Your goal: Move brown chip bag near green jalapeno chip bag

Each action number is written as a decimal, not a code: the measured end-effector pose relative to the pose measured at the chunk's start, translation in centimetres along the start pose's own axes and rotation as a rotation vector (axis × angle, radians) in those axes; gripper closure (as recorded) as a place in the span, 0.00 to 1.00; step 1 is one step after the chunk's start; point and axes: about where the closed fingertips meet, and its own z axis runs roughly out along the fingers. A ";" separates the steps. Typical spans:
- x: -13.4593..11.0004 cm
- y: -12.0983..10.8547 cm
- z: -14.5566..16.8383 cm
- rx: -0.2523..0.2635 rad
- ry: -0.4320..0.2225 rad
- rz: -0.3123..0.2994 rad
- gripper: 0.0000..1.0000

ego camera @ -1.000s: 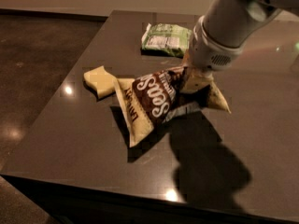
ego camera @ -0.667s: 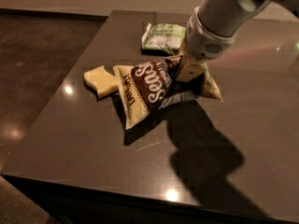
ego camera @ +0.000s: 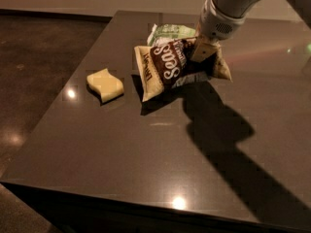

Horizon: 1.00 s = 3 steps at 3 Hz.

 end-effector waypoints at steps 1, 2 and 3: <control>1.9 -2.7 0.2 0.041 0.022 0.039 1.00; 3.8 -4.6 0.2 0.080 0.060 0.074 0.94; 5.2 -5.5 0.2 0.103 0.098 0.100 0.78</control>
Offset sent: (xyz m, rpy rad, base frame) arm 0.0608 -0.0686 0.0090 -0.0648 -0.0843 -0.1814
